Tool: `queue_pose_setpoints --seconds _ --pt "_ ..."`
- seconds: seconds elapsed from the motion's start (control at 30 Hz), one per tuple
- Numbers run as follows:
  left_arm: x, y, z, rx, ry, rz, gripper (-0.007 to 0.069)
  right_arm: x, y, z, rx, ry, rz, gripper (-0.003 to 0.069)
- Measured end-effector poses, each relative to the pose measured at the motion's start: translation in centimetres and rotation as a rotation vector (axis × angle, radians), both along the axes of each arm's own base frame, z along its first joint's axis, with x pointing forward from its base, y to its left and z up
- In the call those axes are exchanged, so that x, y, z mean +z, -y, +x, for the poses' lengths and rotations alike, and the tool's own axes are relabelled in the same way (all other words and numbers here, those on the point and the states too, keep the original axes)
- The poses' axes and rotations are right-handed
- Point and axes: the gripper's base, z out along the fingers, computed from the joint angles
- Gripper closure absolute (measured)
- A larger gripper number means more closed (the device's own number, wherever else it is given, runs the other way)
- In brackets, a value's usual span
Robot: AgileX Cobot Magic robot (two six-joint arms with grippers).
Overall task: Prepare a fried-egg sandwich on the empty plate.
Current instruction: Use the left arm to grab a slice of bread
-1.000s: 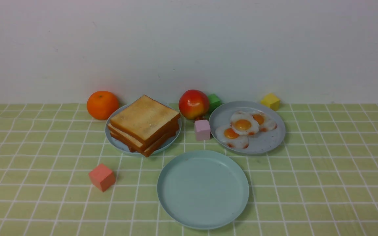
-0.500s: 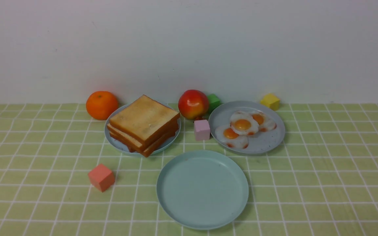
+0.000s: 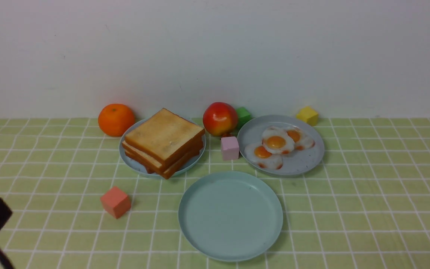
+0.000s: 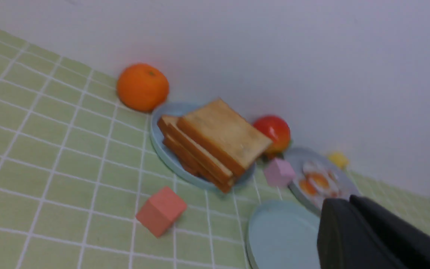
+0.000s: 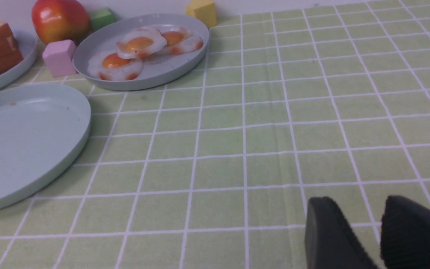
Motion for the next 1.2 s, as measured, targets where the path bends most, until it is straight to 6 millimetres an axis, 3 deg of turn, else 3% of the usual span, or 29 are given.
queue_pose_setpoints --seconds 0.03,0.2,0.4,0.47,0.6,0.77,0.93,1.07,1.2 --pt "1.5 0.8 1.0 -0.101 -0.053 0.059 0.0618 0.0 0.0 0.0 -0.001 0.001 -0.01 0.0419" --pt "4.5 2.8 4.4 -0.333 -0.232 0.21 0.0624 0.0 0.1 0.0 -0.002 0.001 -0.018 0.0419" --pt "6.4 4.0 10.8 -0.327 -0.326 0.181 0.0624 0.0 0.1 0.0 -0.002 0.001 -0.018 0.0419" --pt "6.0 4.3 12.9 -0.308 -0.353 0.146 0.0624 0.0 0.1 0.0 -0.002 0.003 -0.018 0.0419" --pt "3.9 4.8 15.0 -0.354 -0.443 0.176 0.0624 0.3 0.0 0.1 -0.009 0.046 0.022 0.0419" --pt "1.5 5.3 16.3 -0.494 -0.5 0.332 0.0623 1.6 -0.2 0.4 -0.06 0.177 0.415 0.0419" --pt "0.7 5.6 17.5 -0.542 -0.522 0.373 0.0622 2.6 0.0 0.5 -0.096 0.268 0.625 0.042" --pt "1.8 6.5 19.0 -0.57 -0.491 0.432 0.0622 4.7 -0.8 0.0 -0.022 0.184 0.588 0.0466" --pt "2.7 8.7 20.3 -0.614 -0.48 0.514 0.0622 9.0 -1.6 -0.1 0.09 0.054 0.387 0.0554"
